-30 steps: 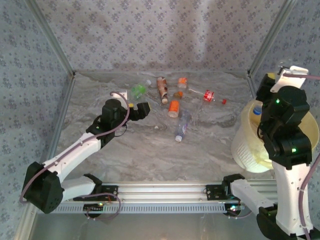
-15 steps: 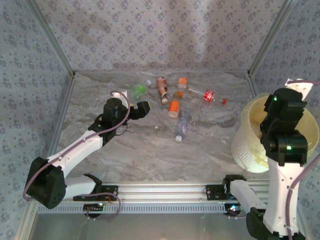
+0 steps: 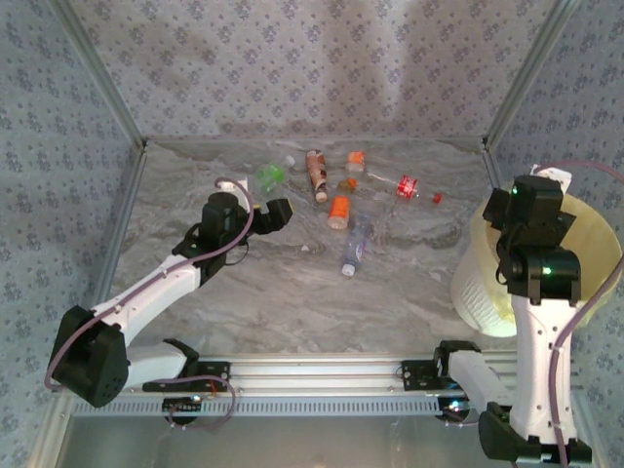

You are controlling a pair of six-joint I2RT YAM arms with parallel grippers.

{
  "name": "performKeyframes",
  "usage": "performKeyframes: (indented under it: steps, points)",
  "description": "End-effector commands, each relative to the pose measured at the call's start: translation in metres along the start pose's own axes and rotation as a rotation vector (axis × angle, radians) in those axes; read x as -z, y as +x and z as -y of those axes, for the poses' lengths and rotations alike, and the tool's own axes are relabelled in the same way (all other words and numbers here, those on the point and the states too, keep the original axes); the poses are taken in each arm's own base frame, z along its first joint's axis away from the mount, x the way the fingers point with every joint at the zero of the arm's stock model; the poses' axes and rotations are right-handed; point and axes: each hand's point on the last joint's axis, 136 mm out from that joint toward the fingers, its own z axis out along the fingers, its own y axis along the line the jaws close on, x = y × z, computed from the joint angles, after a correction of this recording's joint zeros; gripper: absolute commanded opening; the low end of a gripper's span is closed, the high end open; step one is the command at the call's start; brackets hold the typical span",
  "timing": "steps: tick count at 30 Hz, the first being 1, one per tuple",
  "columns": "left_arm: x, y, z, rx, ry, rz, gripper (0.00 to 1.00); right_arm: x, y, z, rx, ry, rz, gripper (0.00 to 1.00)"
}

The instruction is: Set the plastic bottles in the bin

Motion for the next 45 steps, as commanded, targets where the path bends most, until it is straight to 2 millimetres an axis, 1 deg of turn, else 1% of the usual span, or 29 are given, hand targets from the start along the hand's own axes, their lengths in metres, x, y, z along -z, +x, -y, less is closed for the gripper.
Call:
performKeyframes:
  steps: [1,2,5,8,10,12,14,15,17,21,23,26,28,29,31,34,36,39,41,43,45]
  points:
    - [-0.001,-0.001,-0.005,0.016,-0.010,0.011,0.98,0.012,-0.015,-0.010,-0.041,-0.094,0.049,0.87]
    - [-0.001,-0.001,-0.005,0.014,-0.011,0.012,0.98,0.013,-0.017,-0.015,-0.046,-0.121,0.055,0.88]
    - [-0.003,-0.001,-0.007,0.012,-0.022,0.009,0.98,0.018,-0.021,-0.038,-0.072,-0.260,0.066,0.89]
    - [-0.004,-0.001,-0.011,0.014,-0.046,0.004,0.98,0.035,-0.029,-0.078,-0.084,-0.503,0.088,0.90]
    - [-0.005,0.002,-0.016,0.016,-0.071,-0.007,0.98,0.048,-0.032,-0.109,-0.089,-0.682,0.081,0.92]
    - [-0.007,0.003,-0.021,0.026,-0.098,-0.012,0.98,0.054,-0.031,-0.133,-0.095,-0.794,0.055,0.93]
    - [-0.007,0.005,-0.027,0.036,-0.126,-0.015,0.98,0.051,-0.025,-0.155,-0.086,-0.845,0.023,0.97]
    - [-0.007,0.005,-0.028,0.039,-0.136,-0.016,0.98,0.047,-0.019,-0.166,-0.068,-0.853,0.008,1.00]
    - [-0.006,0.005,-0.033,0.047,-0.157,-0.017,0.98,0.038,-0.007,-0.187,-0.020,-0.841,-0.024,1.00]
    - [-0.002,0.006,-0.044,0.057,-0.211,-0.022,0.98,0.020,0.033,-0.234,0.106,-0.783,-0.145,1.00]
    - [0.001,0.005,-0.049,0.067,-0.230,-0.017,0.98,0.005,0.051,-0.248,0.116,-0.705,-0.185,1.00]
    - [0.003,0.007,-0.054,0.085,-0.244,-0.011,0.98,-0.007,0.081,-0.276,0.117,-0.685,-0.254,1.00]
    - [0.005,0.007,-0.057,0.095,-0.252,-0.011,0.98,-0.018,0.103,-0.288,0.123,-0.652,-0.300,1.00]
    - [0.005,0.007,-0.059,0.095,-0.256,-0.013,0.98,-0.023,0.109,-0.294,0.110,-0.648,-0.309,1.00]
    - [0.007,0.008,-0.061,0.093,-0.268,-0.015,0.98,-0.034,0.129,-0.303,0.097,-0.625,-0.356,1.00]
    - [0.010,0.007,-0.065,0.093,-0.282,-0.013,0.98,-0.049,0.155,-0.307,0.083,-0.566,-0.420,0.99]
    - [0.011,0.008,-0.067,0.095,-0.289,-0.012,0.98,-0.056,0.169,-0.311,0.065,-0.543,-0.452,0.98]
    - [0.011,0.009,-0.070,0.103,-0.299,-0.011,0.98,-0.070,0.198,-0.316,0.052,-0.510,-0.509,0.97]
    - [0.011,0.009,-0.071,0.108,-0.304,-0.013,0.98,-0.076,0.211,-0.320,0.053,-0.482,-0.542,0.97]
    - [0.011,0.010,-0.072,0.107,-0.307,-0.017,0.98,-0.082,0.218,-0.322,0.060,-0.460,-0.551,0.96]
    - [0.011,0.010,-0.072,0.103,-0.309,-0.020,0.98,-0.087,0.230,-0.321,0.081,-0.427,-0.582,0.94]
